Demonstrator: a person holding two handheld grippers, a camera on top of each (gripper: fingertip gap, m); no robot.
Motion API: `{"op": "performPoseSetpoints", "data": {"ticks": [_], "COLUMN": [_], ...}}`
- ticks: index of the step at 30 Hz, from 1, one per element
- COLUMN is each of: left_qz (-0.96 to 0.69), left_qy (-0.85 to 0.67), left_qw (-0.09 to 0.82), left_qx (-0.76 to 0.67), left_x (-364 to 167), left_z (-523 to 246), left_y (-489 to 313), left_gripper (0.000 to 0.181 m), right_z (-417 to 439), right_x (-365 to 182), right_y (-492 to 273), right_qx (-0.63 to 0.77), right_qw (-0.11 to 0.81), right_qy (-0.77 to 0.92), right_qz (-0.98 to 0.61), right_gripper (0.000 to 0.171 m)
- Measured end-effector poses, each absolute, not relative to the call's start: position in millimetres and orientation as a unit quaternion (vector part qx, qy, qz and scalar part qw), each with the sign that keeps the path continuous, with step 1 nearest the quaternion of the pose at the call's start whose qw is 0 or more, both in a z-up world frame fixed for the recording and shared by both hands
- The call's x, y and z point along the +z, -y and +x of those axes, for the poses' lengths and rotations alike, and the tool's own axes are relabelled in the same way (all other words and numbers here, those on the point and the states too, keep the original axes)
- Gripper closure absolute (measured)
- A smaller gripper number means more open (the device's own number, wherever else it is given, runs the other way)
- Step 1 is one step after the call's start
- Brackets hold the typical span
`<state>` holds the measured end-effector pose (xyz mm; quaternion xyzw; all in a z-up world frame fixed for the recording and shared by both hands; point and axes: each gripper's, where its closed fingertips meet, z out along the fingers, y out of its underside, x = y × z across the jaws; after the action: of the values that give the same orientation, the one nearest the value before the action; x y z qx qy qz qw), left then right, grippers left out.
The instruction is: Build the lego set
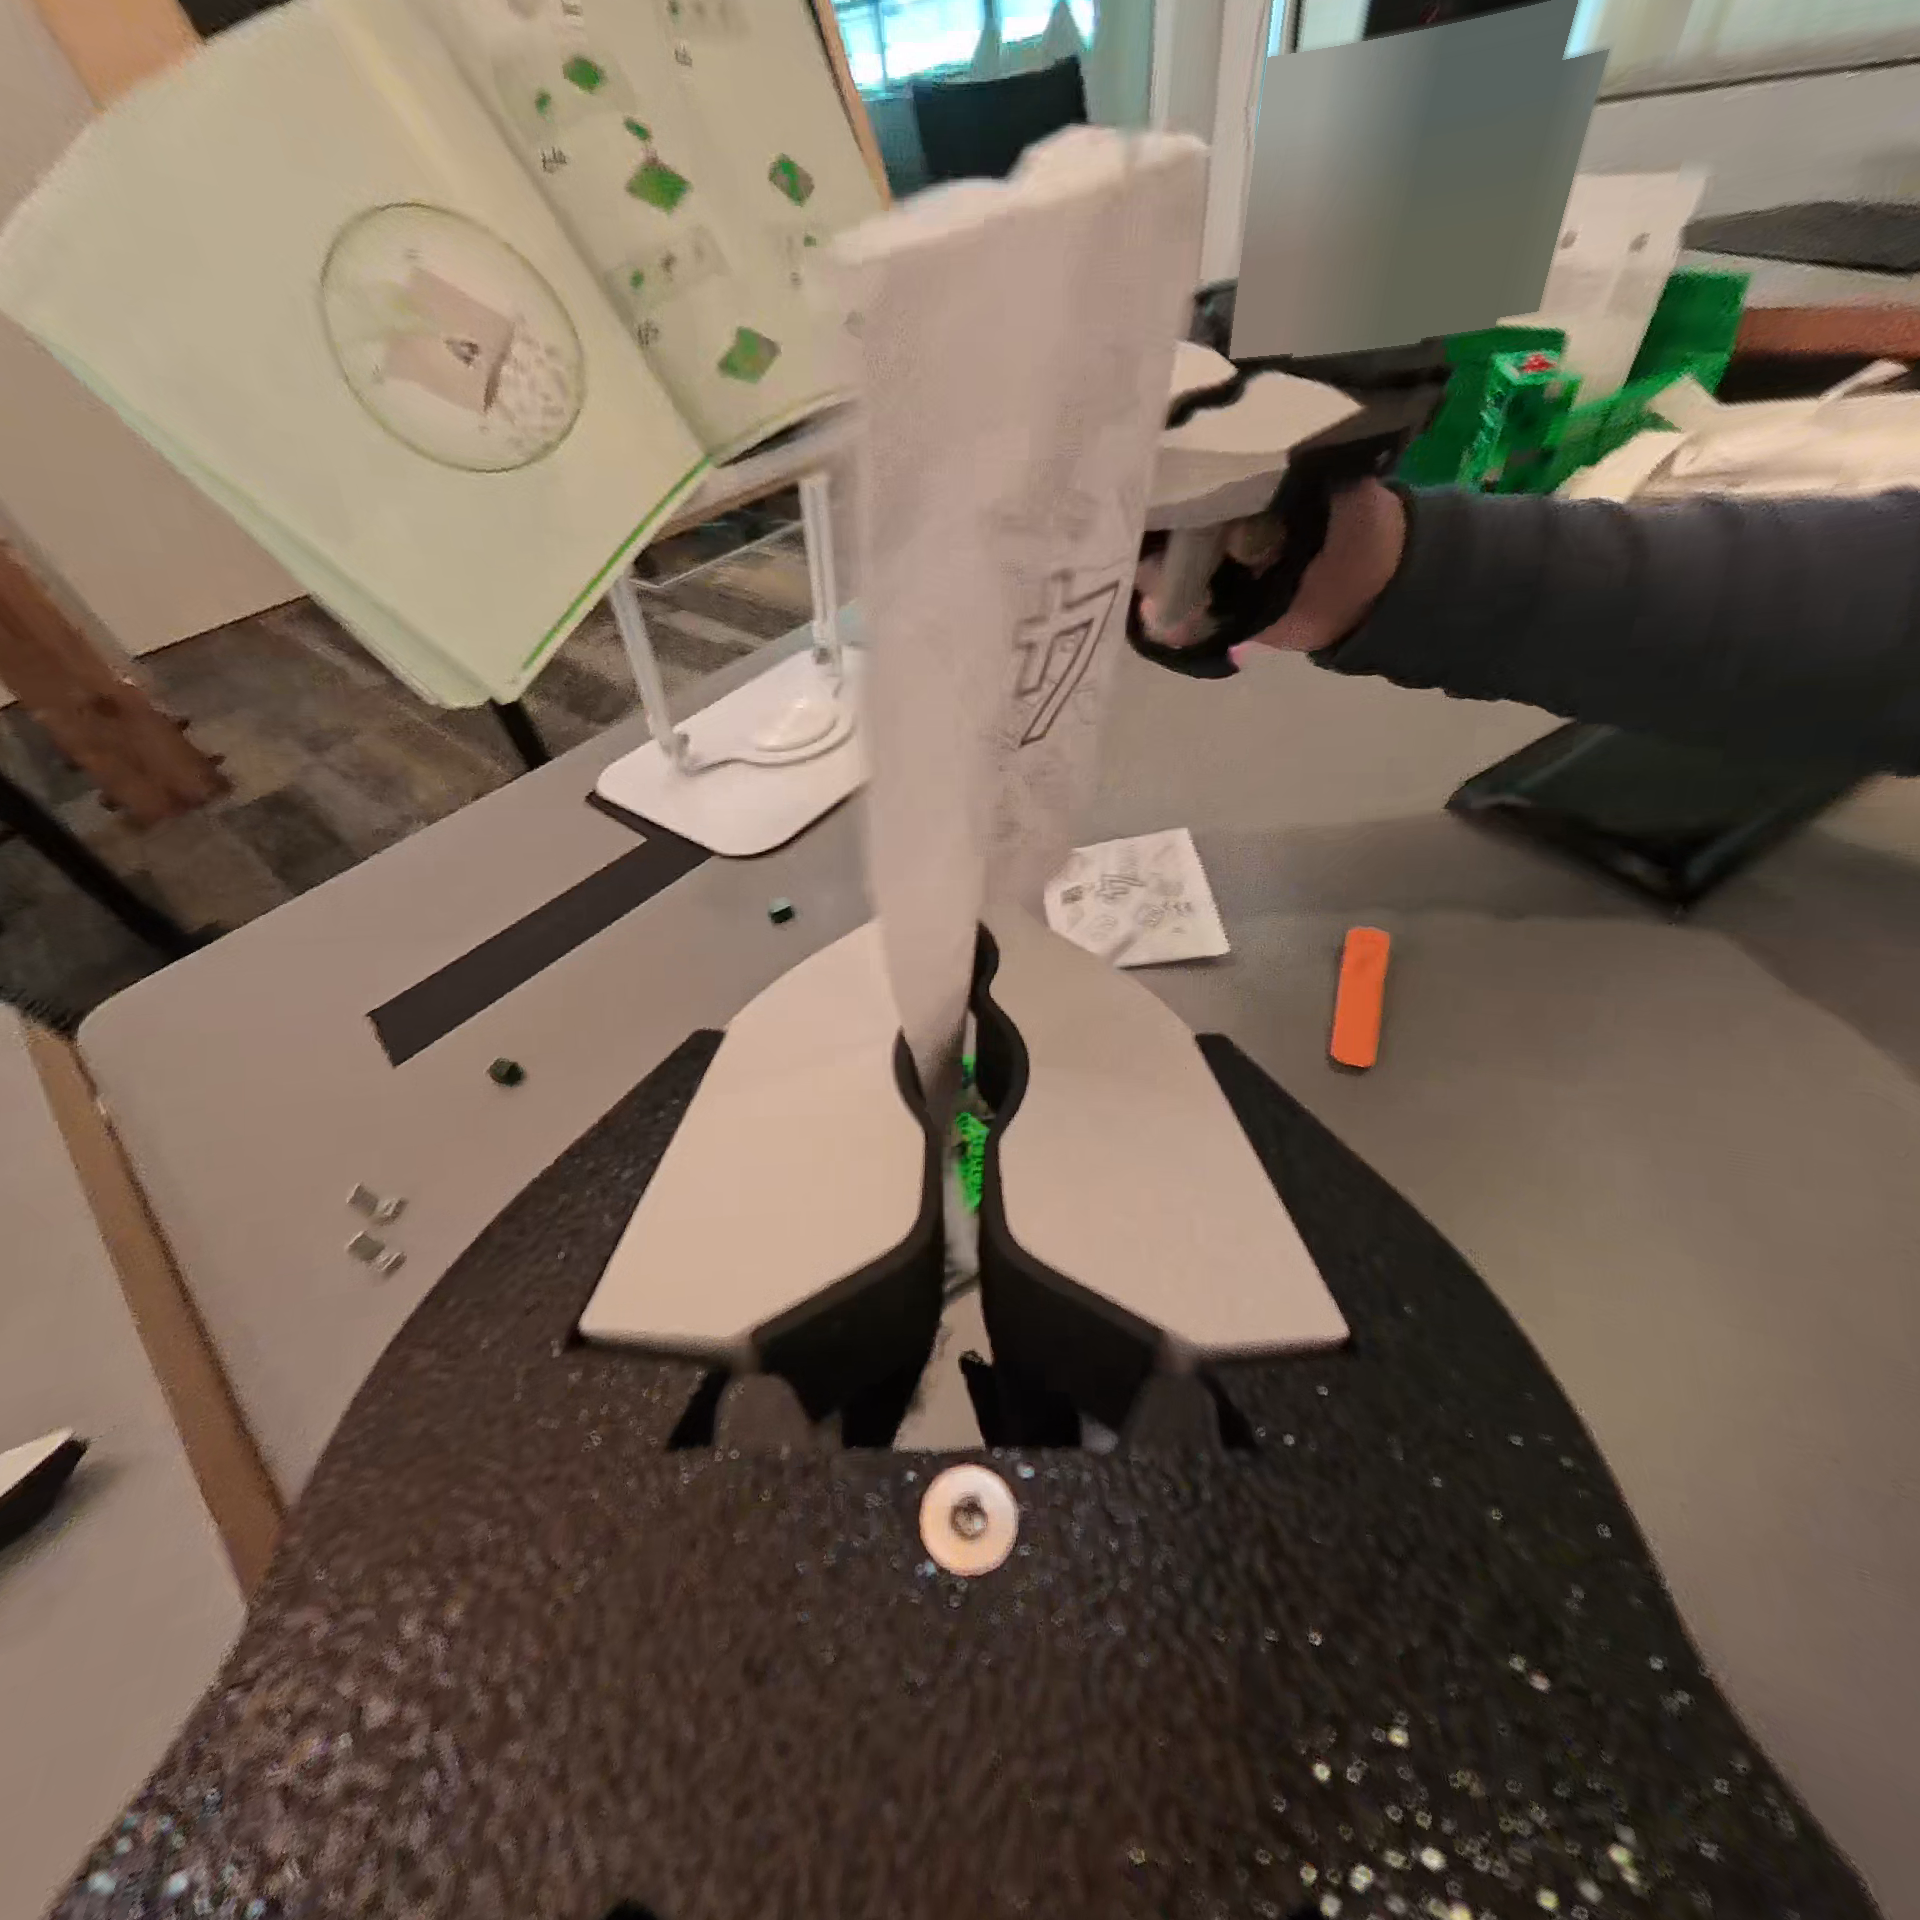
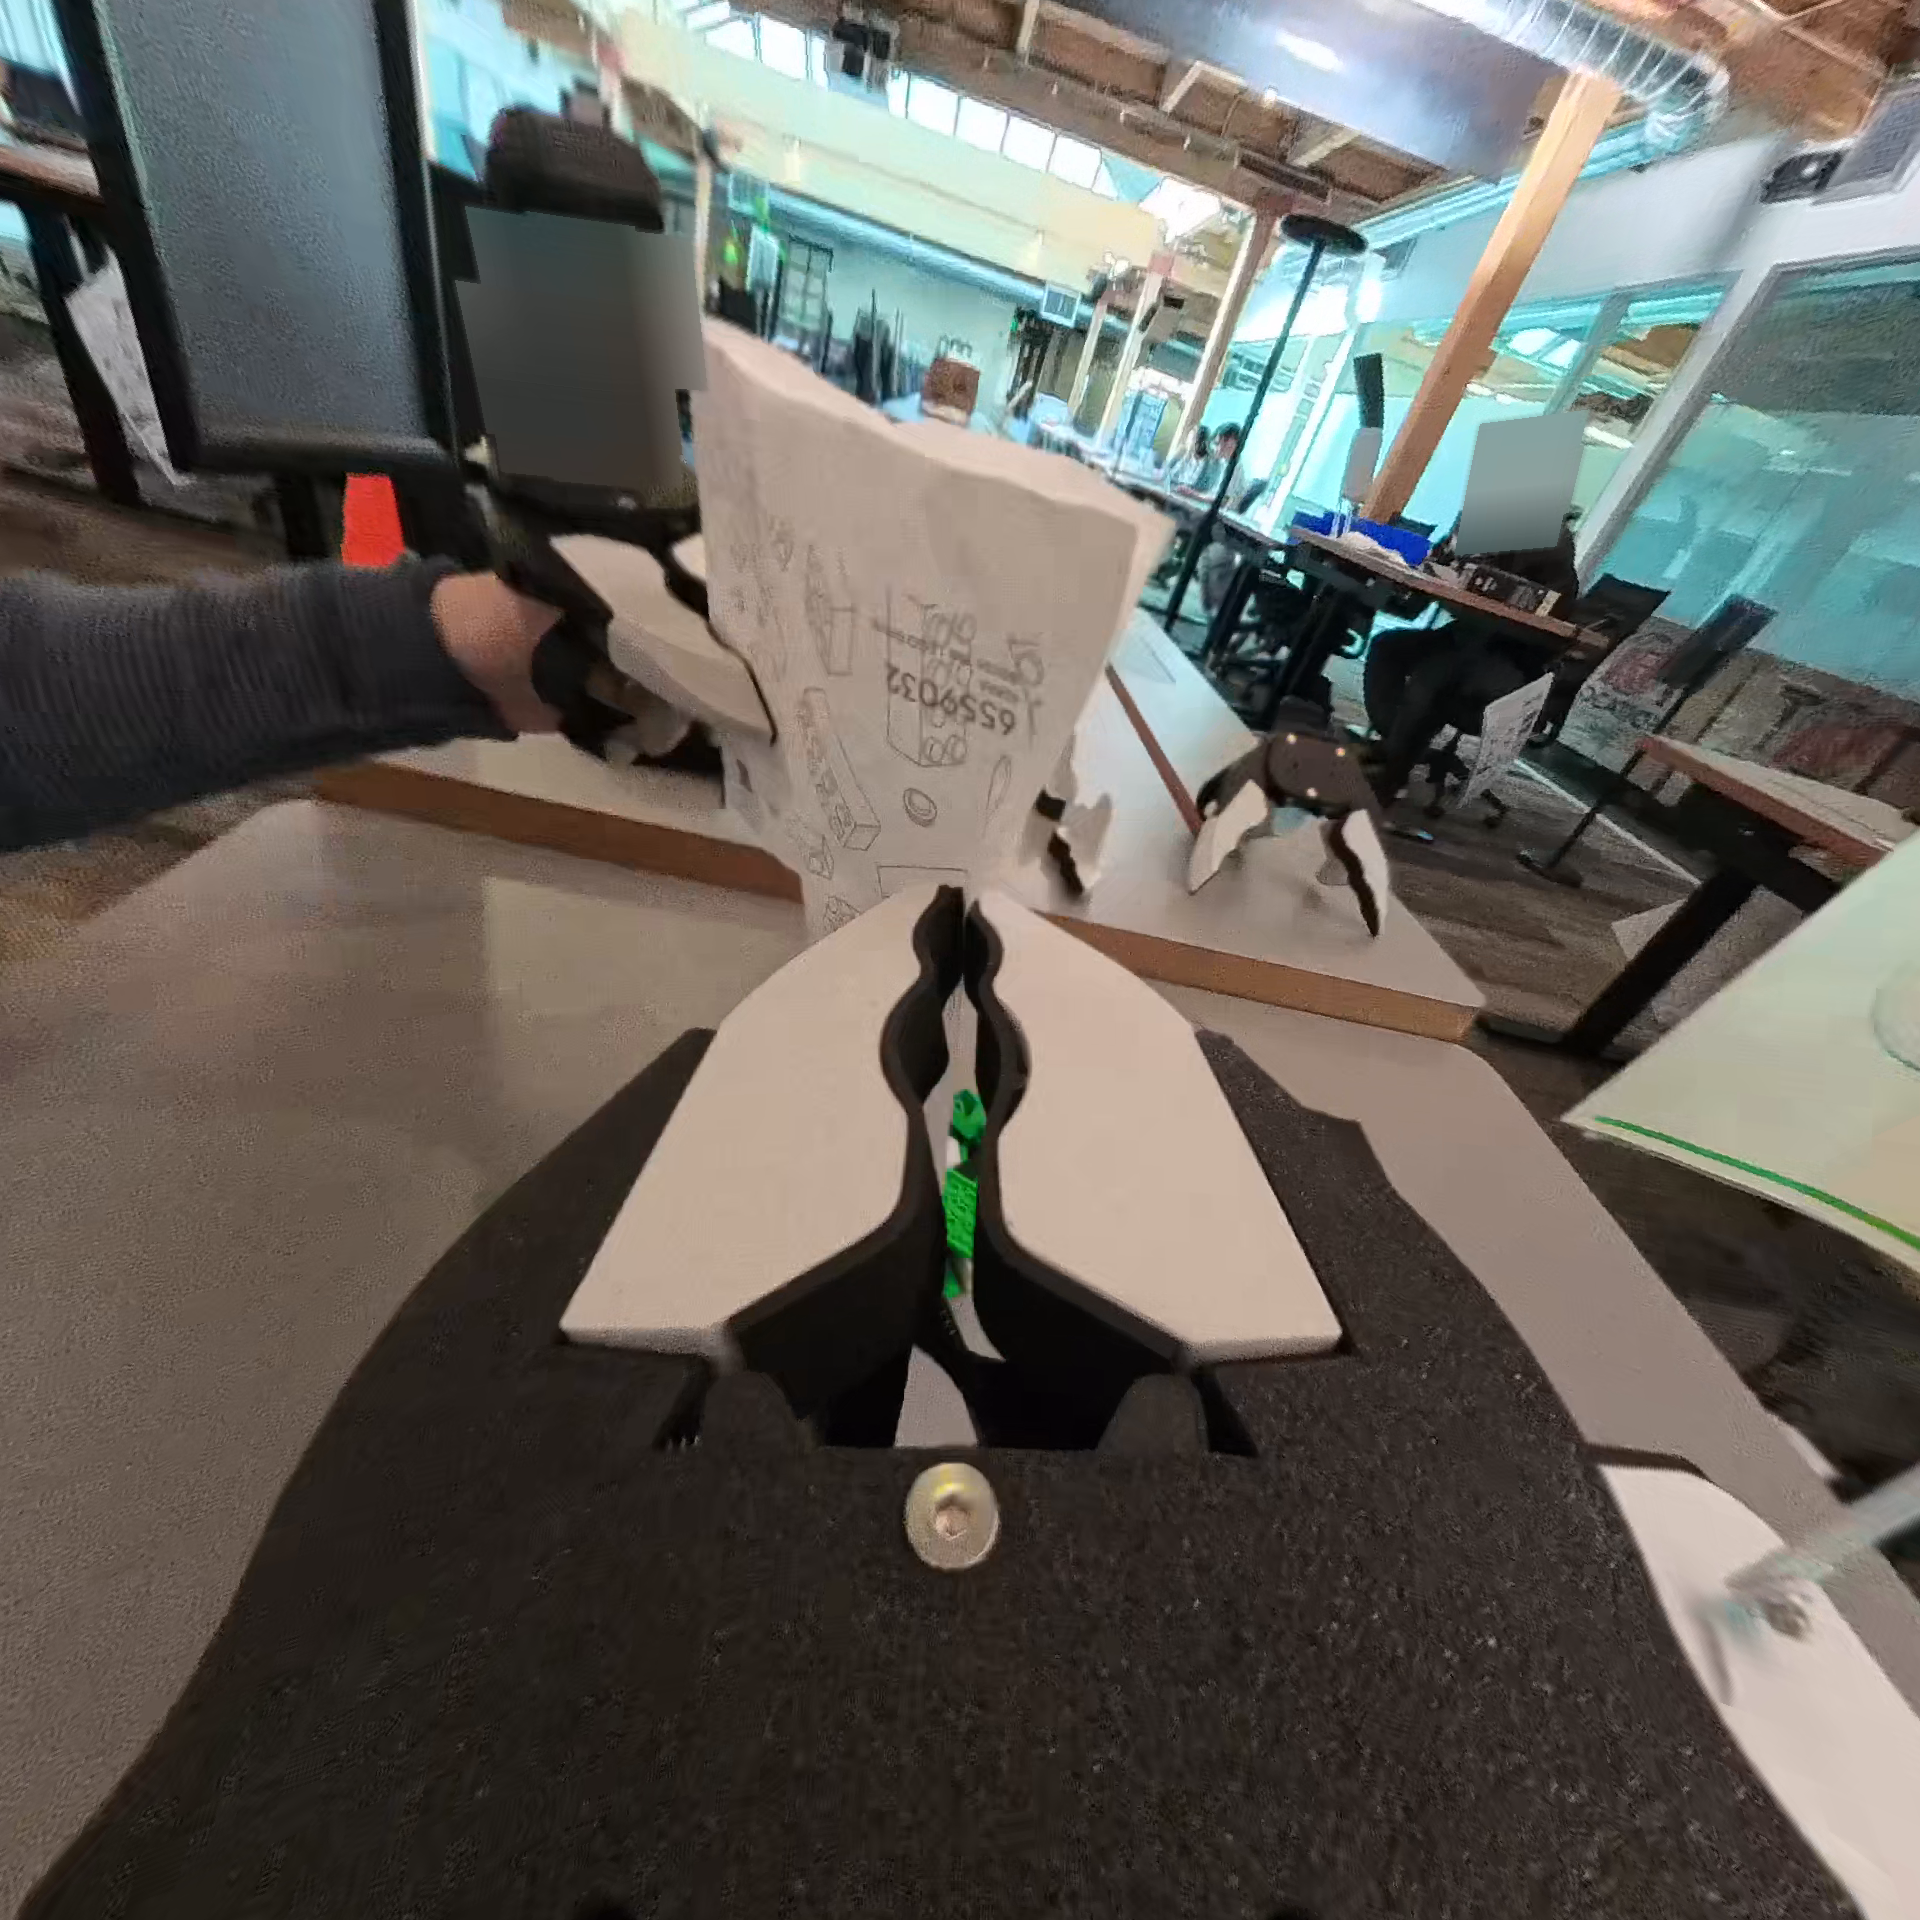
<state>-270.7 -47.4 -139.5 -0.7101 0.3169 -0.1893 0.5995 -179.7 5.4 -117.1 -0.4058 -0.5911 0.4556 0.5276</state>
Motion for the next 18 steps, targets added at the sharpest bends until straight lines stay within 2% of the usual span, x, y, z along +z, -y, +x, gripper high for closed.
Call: {"op": "performPoseSetpoints", "data": {"ticks": [4, 5, 6, 10, 12, 14, 18], "left_qz": [-0.725, -0.700, -0.702, -0.723, -0.710, -0.736, -0.798], "left_qy": [-0.310, -0.307, -0.303, -0.319, -0.307, -0.304, -0.148], "left_qw": [0.596, 0.612, 0.610, 0.589, 0.595, 0.573, 0.480], "left_qx": [-0.152, -0.203, -0.208, -0.171, -0.220, -0.194, -0.332], "left_x": [-145.6, -134.2, -133.8, -146.4, -138.6, -147.5, -166.8], "left_z": [-287.9, -283.6, -278.9, -278.4, -279.6, -279.0, -260.8], "left_y": [47.0, 55.2, 54.3, 50.7, 62.7, 68.1, 104.9], "left_gripper": [0.181, 0.181, 0.181, 0.181, 0.181, 0.181, 0.181], "right_z": [-188.3, -181.8, -180.0, -189.3, -180.3, -180.6, -165.0], "right_x": [-128.8, -122.8, -117.8, -123.1, -121.4, -128.4, -136.9], "right_y": [5.2, 0.6, -2.2, 2.0, 1.8, 5.0, 23.4], "right_qx": [0.390, 0.414, 0.442, 0.410, 0.431, 0.437, 0.451], "right_qw": [0.540, 0.535, 0.523, 0.533, 0.516, 0.491, 0.451], "right_qy": [0.635, 0.621, 0.605, 0.617, 0.618, 0.619, 0.624], "right_qz": [-0.391, -0.396, -0.407, -0.409, -0.407, -0.430, -0.452], "right_gripper": [0.171, 0.171, 0.171, 0.171, 0.171, 0.171, 0.167]}}
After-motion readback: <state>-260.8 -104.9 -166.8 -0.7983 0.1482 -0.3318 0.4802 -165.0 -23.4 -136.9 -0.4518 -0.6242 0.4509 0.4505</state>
